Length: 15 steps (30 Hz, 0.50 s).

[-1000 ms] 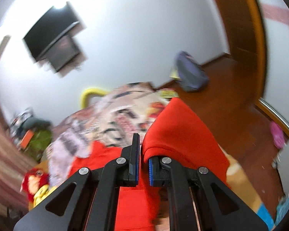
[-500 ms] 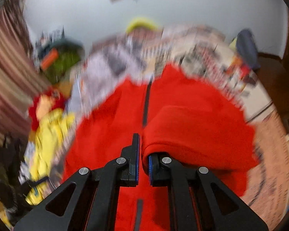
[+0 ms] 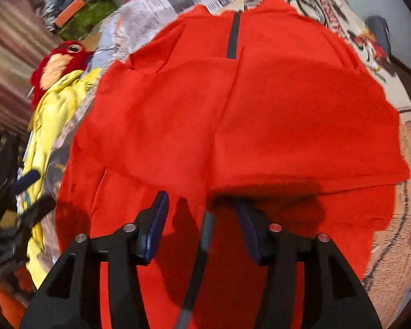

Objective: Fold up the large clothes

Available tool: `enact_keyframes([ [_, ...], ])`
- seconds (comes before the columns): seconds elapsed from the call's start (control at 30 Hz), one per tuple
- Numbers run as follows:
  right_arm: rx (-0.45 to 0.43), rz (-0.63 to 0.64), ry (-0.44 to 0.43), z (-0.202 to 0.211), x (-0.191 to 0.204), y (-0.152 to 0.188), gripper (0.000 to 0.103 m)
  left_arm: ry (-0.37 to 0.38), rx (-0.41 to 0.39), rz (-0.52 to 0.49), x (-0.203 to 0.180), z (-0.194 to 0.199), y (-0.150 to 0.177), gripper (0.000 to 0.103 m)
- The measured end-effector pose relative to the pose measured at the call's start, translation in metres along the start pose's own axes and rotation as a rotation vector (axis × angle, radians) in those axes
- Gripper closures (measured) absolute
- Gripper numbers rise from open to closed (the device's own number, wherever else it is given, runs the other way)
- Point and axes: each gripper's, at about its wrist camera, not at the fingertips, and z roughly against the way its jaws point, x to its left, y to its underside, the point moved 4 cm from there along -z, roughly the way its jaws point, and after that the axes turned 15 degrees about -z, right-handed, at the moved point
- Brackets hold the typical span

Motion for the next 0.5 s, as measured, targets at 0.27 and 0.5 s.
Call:
enact_keyframes([
  [0.27, -0.199, -0.07, 0.078, 0.061, -0.073, 0.01, 0.056, 0.013, -0.053, -0.145, -0.069, 0.006, -0.054, 0.028],
  [0.5, -0.283, -0.301, 0.107, 0.098, -0.162, 0.019, 0.055, 0.09, -0.073, -0.292, -0.151, -0.016, -0.106, 0.022],
])
